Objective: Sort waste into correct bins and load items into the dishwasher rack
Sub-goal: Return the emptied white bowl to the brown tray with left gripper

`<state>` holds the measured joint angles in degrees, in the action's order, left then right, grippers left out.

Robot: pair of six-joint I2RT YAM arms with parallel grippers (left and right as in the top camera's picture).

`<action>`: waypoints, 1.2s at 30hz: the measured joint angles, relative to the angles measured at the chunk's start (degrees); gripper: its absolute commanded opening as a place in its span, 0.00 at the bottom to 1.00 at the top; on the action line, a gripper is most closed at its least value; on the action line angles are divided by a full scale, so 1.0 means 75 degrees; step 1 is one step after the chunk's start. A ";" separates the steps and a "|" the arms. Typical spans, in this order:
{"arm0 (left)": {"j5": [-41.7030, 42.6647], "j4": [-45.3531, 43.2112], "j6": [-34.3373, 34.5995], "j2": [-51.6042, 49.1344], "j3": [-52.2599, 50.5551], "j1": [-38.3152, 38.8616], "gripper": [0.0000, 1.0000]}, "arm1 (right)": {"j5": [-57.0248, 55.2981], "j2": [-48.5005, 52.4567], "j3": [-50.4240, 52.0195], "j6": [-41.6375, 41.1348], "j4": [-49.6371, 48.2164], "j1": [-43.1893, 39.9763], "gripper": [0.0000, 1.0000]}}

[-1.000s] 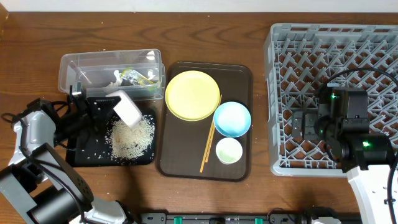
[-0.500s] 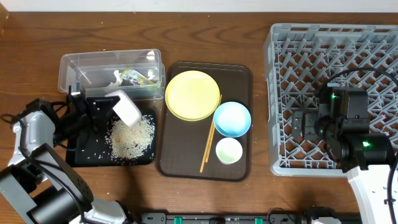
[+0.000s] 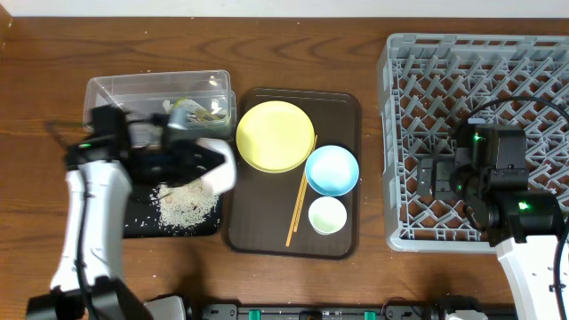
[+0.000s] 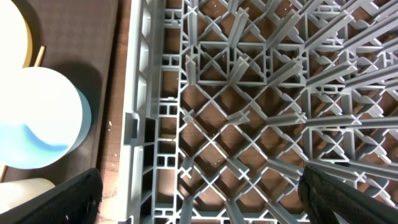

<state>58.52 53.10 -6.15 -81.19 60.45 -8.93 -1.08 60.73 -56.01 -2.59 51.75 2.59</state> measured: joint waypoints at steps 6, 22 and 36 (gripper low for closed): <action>-0.2355 -0.0726 0.0766 -0.0044 0.0003 0.2608 0.06 | 0.0003 0.0000 0.0000 0.0000 0.0009 0.0000 0.99; -0.5345 -0.1635 0.1824 -0.1661 0.0003 0.5557 0.27 | 0.0000 0.0000 -0.0012 0.0000 0.0012 0.0000 0.99; -0.5636 -0.1475 0.1839 -0.1215 0.0367 0.5557 0.57 | 0.0000 0.0000 -0.0012 0.0000 0.0015 0.0000 0.99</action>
<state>16.25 42.04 7.64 -90.30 63.20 32.75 -1.08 60.73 -56.10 -2.59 51.86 2.59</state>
